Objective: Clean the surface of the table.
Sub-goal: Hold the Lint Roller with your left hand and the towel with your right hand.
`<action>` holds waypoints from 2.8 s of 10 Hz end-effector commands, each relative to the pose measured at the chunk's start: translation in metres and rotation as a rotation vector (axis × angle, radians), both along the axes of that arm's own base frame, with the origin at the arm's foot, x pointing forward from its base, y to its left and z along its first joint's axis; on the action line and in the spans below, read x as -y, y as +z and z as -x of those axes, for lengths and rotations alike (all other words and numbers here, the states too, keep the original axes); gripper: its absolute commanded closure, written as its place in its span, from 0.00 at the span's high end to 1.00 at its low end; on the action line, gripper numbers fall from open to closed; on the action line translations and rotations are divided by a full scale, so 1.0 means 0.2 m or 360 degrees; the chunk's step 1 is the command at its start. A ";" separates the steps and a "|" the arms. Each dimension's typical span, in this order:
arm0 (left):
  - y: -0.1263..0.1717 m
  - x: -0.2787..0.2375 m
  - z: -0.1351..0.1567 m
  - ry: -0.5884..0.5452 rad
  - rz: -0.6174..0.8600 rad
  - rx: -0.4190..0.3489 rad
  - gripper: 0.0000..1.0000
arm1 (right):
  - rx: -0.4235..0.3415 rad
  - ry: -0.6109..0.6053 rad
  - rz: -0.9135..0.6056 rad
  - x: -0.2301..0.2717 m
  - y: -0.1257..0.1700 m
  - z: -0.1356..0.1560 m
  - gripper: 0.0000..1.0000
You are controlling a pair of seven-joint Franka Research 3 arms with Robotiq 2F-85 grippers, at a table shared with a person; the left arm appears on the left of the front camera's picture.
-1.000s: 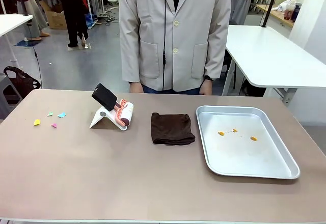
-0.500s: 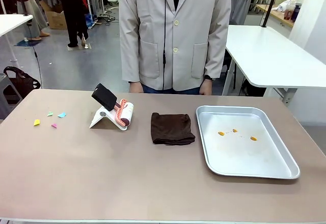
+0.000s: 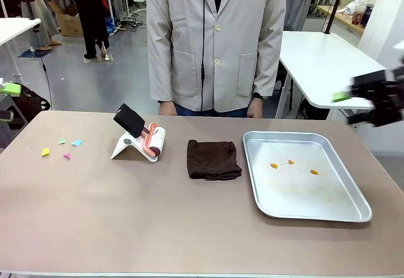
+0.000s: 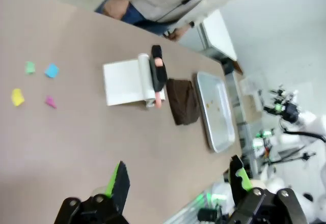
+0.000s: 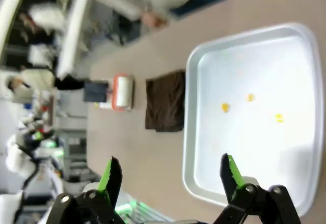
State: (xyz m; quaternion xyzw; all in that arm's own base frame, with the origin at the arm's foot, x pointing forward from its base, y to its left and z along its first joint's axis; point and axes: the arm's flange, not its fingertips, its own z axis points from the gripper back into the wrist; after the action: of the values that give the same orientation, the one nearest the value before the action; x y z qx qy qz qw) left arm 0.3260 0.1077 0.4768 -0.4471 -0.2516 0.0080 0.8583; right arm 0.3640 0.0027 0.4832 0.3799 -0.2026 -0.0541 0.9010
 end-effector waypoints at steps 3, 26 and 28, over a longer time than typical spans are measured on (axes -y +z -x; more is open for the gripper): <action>0.12 0.30 -0.10 -0.0076 -0.0338 -0.0009 1.00 | -0.0064 0.0231 0.0406 -0.65 -0.07 -0.06 1.00; -0.16 1.02 -0.96 -0.0171 -0.0637 -0.0568 1.00 | -0.0507 0.0232 0.1111 -1.79 -0.54 -0.75 1.00; -0.22 1.01 -0.99 -0.0162 -0.0641 -0.0662 1.00 | -0.0527 0.0248 0.1086 -1.76 -0.58 -0.79 1.00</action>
State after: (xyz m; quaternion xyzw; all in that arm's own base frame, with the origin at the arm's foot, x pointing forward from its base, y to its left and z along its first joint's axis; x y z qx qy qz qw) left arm 0.5189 -0.0962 0.4259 -0.2775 -0.0630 -0.0068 0.9586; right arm 0.5159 0.3475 0.3630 0.0632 -0.0288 0.0316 0.9971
